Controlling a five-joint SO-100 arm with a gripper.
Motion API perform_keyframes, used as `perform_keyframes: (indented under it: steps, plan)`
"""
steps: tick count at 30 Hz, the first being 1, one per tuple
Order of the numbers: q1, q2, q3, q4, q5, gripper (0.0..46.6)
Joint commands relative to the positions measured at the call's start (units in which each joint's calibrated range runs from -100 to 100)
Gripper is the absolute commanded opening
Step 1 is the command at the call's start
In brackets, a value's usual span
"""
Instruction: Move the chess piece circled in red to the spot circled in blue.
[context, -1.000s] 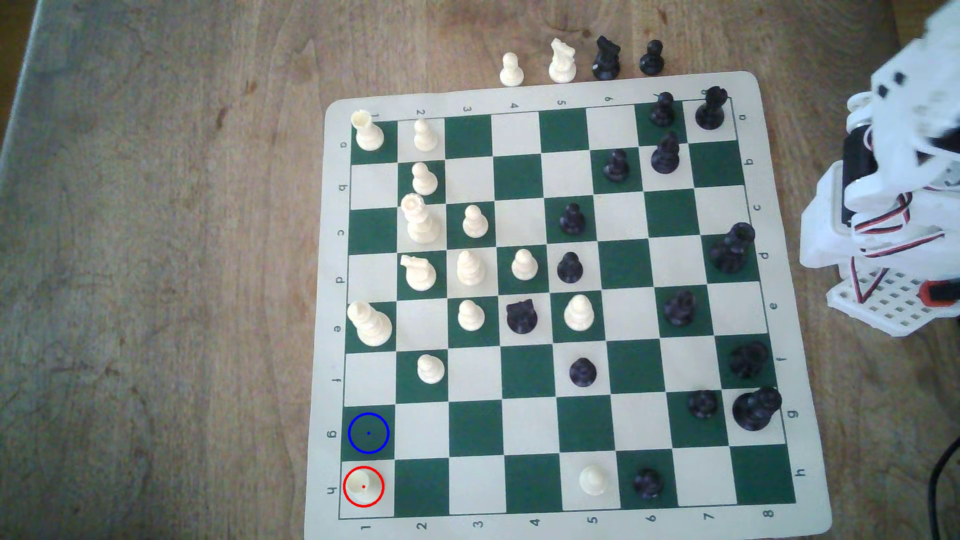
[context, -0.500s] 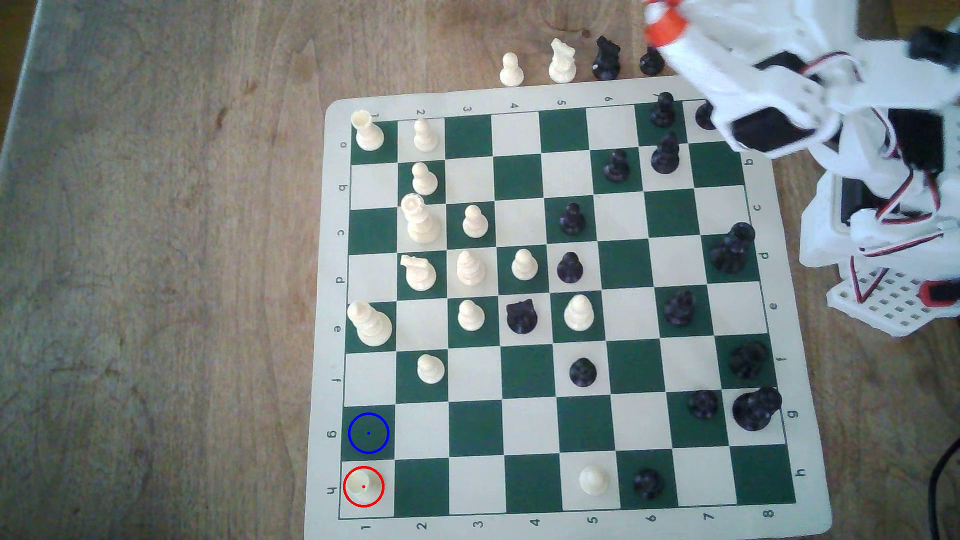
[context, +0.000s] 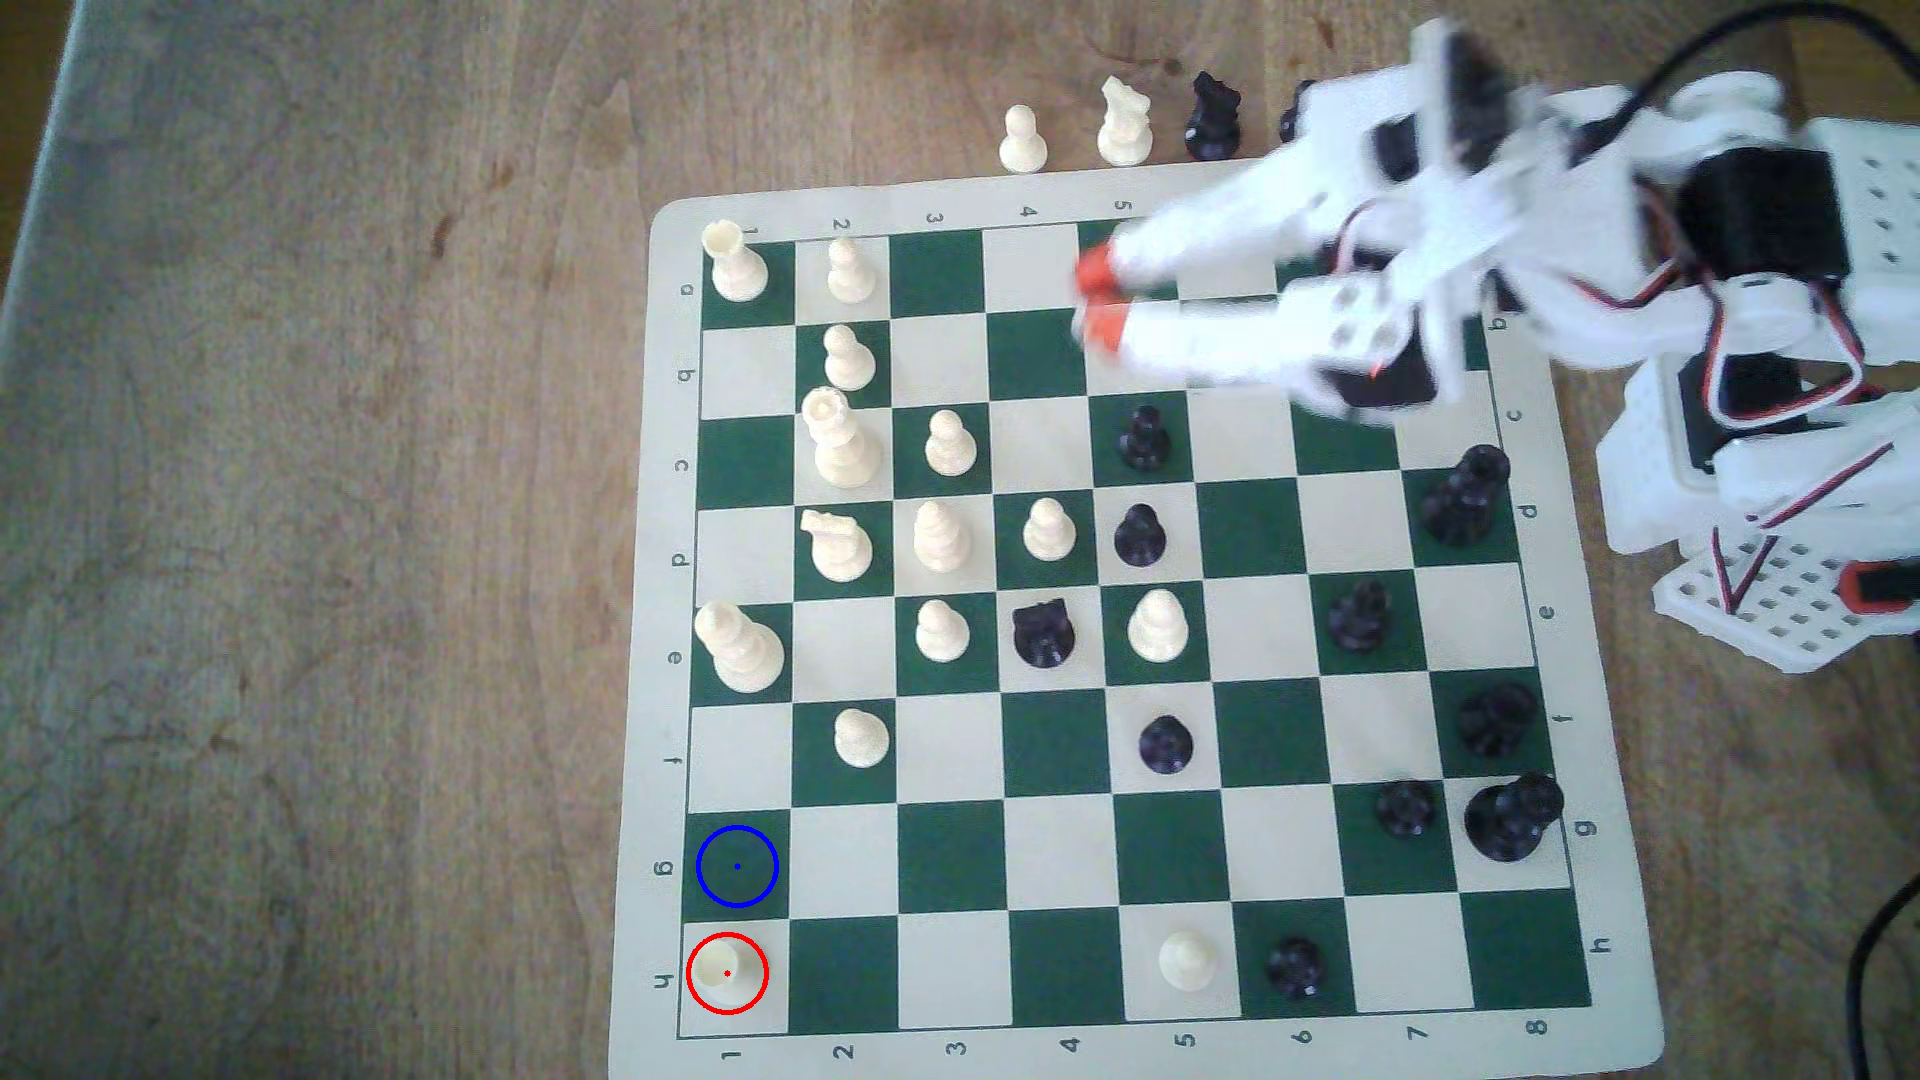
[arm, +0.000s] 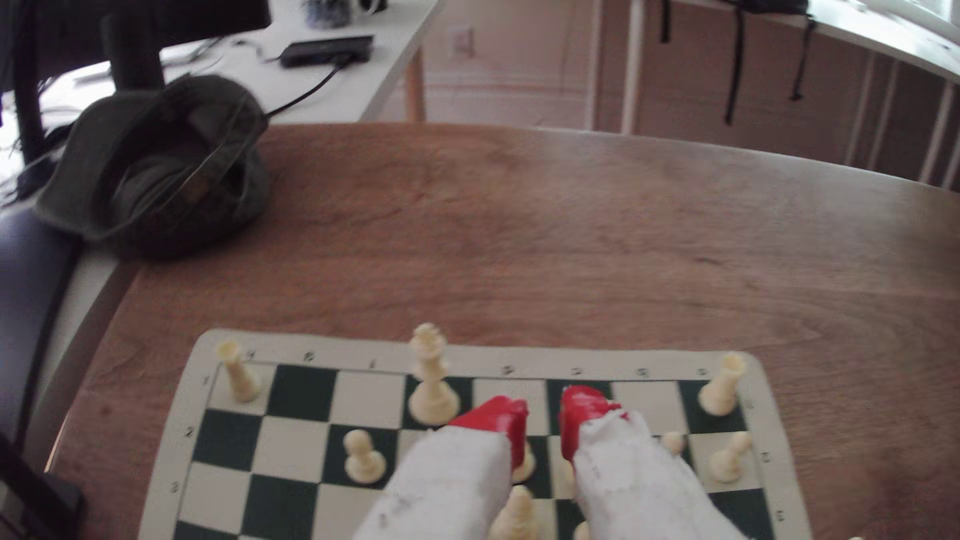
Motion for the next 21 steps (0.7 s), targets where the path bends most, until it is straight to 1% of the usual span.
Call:
perform_keyframes:
  steps: [1,2,5,6,12,16,17,21]
  plan:
    - [-3.82,12.46,-14.0,0.45,-0.88,6.5]
    - [-4.52,14.75,-15.63,0.45,-0.93,7.1]
    - [-6.71,22.65,-21.25,0.45,-2.74,12.8]
    - [-7.5,25.28,-22.98,0.37,-3.13,13.8]
    - [-12.03,41.15,-33.4,-2.58,-3.22,14.0]
    - [-13.68,48.71,-38.75,-3.64,-2.93,14.0]
    - [-14.3,52.62,-41.38,-4.3,-2.88,14.0]
    - [-15.47,61.36,-48.0,-6.26,-2.88,14.0]
